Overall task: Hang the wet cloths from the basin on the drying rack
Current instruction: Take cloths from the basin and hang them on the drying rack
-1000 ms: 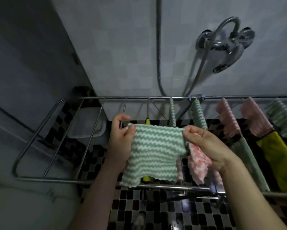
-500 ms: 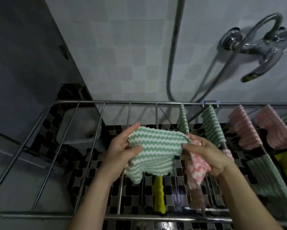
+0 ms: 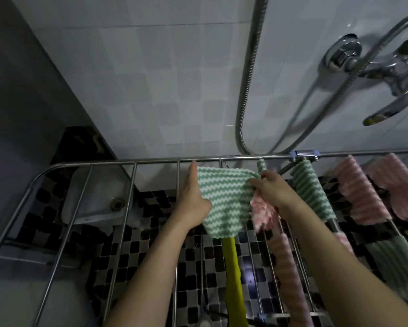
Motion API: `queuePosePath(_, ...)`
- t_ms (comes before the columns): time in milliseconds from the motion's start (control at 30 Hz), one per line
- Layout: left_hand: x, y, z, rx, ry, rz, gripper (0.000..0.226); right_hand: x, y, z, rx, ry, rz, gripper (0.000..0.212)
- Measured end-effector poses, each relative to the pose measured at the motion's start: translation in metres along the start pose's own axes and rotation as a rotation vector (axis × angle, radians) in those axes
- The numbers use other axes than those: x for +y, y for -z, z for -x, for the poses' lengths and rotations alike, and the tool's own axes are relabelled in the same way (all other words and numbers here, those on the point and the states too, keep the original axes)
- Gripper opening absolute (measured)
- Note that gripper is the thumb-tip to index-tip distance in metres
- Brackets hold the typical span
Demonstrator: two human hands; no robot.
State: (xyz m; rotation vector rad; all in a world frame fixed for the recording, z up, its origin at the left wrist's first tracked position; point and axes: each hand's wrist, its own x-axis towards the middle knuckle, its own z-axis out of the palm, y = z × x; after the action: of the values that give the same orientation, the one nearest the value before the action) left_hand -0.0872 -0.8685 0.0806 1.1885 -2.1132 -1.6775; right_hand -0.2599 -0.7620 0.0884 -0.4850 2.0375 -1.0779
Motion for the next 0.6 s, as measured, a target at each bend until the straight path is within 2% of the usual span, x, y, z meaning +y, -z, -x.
queuePosePath(67, -0.001, 0.002, -0.019, 0.009, 0.025, 0.045, 0.096, -0.005, -0.003, -0.016, 0.022, -0.031, -0.038, 0.029)
queuePosePath(200, -0.004, 0.007, -0.047, -0.002, 0.093, 0.108, 0.096, -0.008, -0.009, -0.037, 0.101, 0.015, 0.090, 0.025)
queuePosePath(267, -0.006, 0.005, -0.057, 0.000, 0.111, 0.060, 0.096, -0.008, -0.013, -0.047, 0.144, 0.011, 0.139, 0.024)
queuePosePath(367, -0.005, -0.001, -0.069, 0.059, 0.129, -0.022, 0.093, -0.009, -0.019, -0.060, 0.178, -0.027, 0.137, 0.011)
queuePosePath(467, -0.003, -0.009, -0.071, 0.146, 0.106, -0.157, 0.088, -0.003, -0.026, -0.073, 0.203, -0.060, 0.103, 0.015)
queuePosePath(600, -0.003, -0.018, -0.065, 0.241, 0.077, -0.309, 0.086, 0.000, -0.032, -0.080, 0.255, -0.076, 0.181, 0.018)
